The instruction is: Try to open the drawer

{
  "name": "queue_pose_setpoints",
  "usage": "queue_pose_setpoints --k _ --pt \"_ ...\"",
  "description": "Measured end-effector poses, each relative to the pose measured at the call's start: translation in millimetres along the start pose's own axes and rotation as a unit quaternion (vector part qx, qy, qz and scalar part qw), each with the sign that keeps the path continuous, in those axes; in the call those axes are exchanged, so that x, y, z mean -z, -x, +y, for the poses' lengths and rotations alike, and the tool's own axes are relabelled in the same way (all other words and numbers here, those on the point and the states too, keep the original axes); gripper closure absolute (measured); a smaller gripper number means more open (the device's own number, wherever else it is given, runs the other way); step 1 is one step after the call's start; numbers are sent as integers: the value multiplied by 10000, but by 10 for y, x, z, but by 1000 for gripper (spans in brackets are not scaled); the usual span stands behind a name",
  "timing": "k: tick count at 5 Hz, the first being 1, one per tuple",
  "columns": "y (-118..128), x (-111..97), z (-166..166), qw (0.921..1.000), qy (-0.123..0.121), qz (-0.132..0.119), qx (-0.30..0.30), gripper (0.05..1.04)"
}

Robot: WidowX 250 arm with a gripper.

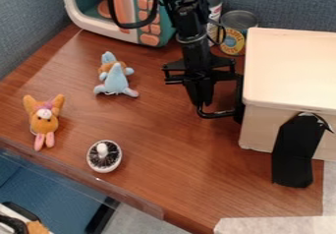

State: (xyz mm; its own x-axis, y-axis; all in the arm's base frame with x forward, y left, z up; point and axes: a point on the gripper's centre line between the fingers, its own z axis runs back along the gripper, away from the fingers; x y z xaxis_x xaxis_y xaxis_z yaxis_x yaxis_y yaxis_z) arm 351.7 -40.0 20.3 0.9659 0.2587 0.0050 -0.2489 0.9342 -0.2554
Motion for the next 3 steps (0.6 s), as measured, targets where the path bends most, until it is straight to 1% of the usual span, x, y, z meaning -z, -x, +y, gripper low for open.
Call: queue_pose_setpoints --k 1,2,3 --pt "47 2 -24 9995 -281 39 -109 701" --pt "90 -209 -31 9969 -775 -136 -37 394" --pt "89 -576 8 9918 -1155 -509 198 124"
